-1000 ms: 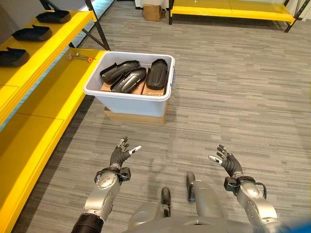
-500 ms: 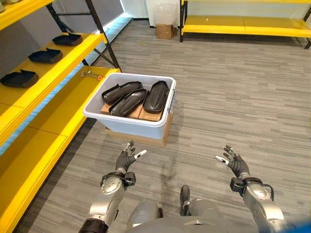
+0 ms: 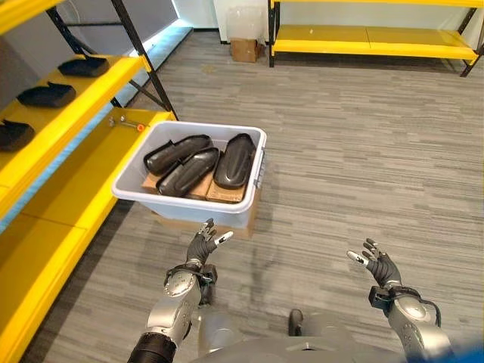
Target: Move parts from the plastic box to the shelf.
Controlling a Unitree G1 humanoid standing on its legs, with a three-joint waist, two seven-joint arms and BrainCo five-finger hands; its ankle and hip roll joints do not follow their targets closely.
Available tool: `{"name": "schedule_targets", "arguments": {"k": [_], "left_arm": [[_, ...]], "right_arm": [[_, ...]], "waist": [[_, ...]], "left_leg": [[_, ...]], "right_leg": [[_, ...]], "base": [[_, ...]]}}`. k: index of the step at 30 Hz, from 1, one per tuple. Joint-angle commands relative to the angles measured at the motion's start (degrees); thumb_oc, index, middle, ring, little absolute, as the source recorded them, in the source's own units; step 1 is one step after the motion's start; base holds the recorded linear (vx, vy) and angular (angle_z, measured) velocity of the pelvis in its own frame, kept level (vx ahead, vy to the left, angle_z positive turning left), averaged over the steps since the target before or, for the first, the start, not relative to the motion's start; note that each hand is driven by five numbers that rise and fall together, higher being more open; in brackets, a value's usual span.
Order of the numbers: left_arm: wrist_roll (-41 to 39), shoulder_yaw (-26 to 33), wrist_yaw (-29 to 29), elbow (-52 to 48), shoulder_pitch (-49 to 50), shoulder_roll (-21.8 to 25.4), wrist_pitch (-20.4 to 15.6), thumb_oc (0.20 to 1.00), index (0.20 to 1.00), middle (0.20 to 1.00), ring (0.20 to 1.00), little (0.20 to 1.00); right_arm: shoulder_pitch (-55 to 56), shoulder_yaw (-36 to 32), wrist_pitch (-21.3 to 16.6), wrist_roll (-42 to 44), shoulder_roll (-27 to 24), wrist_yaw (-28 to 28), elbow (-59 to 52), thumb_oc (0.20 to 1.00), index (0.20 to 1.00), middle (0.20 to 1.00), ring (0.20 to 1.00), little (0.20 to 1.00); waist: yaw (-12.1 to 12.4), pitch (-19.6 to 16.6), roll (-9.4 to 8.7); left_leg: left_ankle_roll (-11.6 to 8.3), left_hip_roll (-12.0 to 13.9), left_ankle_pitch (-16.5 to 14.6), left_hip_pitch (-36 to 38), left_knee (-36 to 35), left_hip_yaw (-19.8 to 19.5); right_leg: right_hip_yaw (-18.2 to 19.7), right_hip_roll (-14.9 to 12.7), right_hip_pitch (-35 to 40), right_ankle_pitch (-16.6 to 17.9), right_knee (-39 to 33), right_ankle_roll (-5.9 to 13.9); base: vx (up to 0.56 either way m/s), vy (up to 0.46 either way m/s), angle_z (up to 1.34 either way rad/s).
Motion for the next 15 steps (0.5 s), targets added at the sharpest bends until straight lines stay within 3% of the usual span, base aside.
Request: {"name": "schedule_targets", "arguments": {"k": [1,5,7,8,10,11,12,13,14,15], "left_arm": [[1.06,1.26,-0.55,-7.54,1.8,4.86,-2.65,1.0,1.0,1.0,1.0,1.0],[0.99,0.75,0.31,-7.82,0.11,7.06,-2.61,1.0,1.0,1.0,1.0,1.0],[1.08,0.59,0.76,-8.12,-0.38,7.71,-2.51,1.0,1.0,1.0,1.0,1.0],[0.93,0.6,1.18,-8.05,-0.6,8.07,-2.39,1.0,1.0,1.0,1.0,1.0],[1.01,0.73,1.35,-8.09,-0.72,8.29,-2.32,1.0,1.0,1.0,1.0,1.0],[1.01,0.73,1.35,-8.09,-0.72,8.29,-2.32,1.0,1.0,1.0,1.0,1.0],[0.71,1.48,1.98,-8.21,-0.84,8.26,-2.29,1.0,1.0,1.0,1.0,1.0],[0.98,2.05,1.68,-8.29,-0.41,8.03,-2.31,1.0,1.0,1.0,1.0,1.0],[0.98,2.06,1.68,-8.29,-0.42,8.02,-2.31,1.0,1.0,1.0,1.0,1.0],[0.9,2.08,1.31,-8.01,-0.33,7.95,-2.43,1.0,1.0,1.0,1.0,1.0]], "right_arm": [[-0.86,0.91,-1.82,-0.77,1.63,0.98,-4.1,1.0,1.0,1.0,1.0,1.0],[-1.96,1.65,-1.64,-0.52,2.73,1.09,-4.29,1.0,1.0,1.0,1.0,1.0],[-2.51,1.84,-1.58,-0.52,2.96,0.92,-4.28,1.0,1.0,1.0,1.0,1.0],[-2.92,2.1,-1.51,-0.48,3.19,0.6,-4.04,1.0,1.0,1.0,1.0,1.0],[-3.12,2.18,-1.59,-0.45,3.27,0.51,-4.05,1.0,1.0,1.0,1.0,1.0],[-3.12,2.18,-1.59,-0.45,3.28,0.51,-4.05,1.0,1.0,1.0,1.0,1.0],[-3.85,2.67,-1.79,-0.81,3.45,0.15,-4.28,1.0,1.0,1.0,1.0,1.0],[-3.83,2.99,-1.91,-0.89,3.4,0.66,-4.26,1.0,1.0,1.0,1.0,1.0],[-3.85,2.99,-1.91,-0.89,3.39,0.66,-4.25,1.0,1.0,1.0,1.0,1.0],[-4.03,3.08,-1.92,-0.78,3.02,0.98,-4.22,1.0,1.0,1.0,1.0,1.0]], "waist": [[1.22,-1.58,-4.59],[1.2,-2.35,-6.14],[1.11,-2.36,-6.0],[0.96,-2.31,-5.53],[1.07,-2.14,-5.34],[1.07,-2.13,-5.34],[1.53,-1.31,-4.28],[1.33,-0.8,-3.65],[1.34,-0.9,-3.58],[0.96,-0.63,-3.27]], "left_leg": [[-0.09,-2.82,2.77,-1.6,1.01,0.32],[3.41,-7.85,-2.68,-5.16,7.72,1.33],[4.86,-9.86,-4.17,-5.75,8.59,1.46],[6.43,-11.89,-5.52,-5.28,8.64,1.59],[7.09,-12.85,-6.13,-4.7,8.29,1.74],[7.09,-12.86,-6.13,-4.69,8.28,1.75],[8.36,-13.99,-7.04,-3.47,7.63,2.63],[8.88,-14.48,-7.84,-1.04,6.3,3.52],[8.88,-14.41,-7.71,-1.14,6.2,3.52],[8.98,-14.46,-7.74,0.3,4.88,3.86]], "right_leg": [[3.66,-11.08,8.96,2.35,-6.69,8.25],[4.91,-15.38,5.5,11.37,-2.81,9.57],[5.64,-16.28,3.72,15.01,-0.67,9.36],[5.4,-17.24,1.81,19.44,2.01,8.82],[4.63,-18.17,1.09,21.46,3.31,8.57],[4.63,-18.18,1.1,21.46,3.31,8.57],[0.09,-20.01,-0.87,22.64,7.0,7.29],[-2.48,-18.6,-1.54,18.93,8.48,6.46],[-2.51,-18.52,-1.62,19.07,8.33,6.42],[-2.75,-15.85,-2.95,16.27,8.34,5.97]], "base": [[0.27,0.453,-0.06],[0.15,0.331,-0.01],[0.16,0.373,0.02],[0.16,0.335,0.04],[0.11,0.232,0.04],[0.12,0.362,0.0],[0.15,0.403,-0.08],[0.15,0.404,-0.26],[0.13,0.224,-0.33],[0.08,0.122,-0.2]]}}
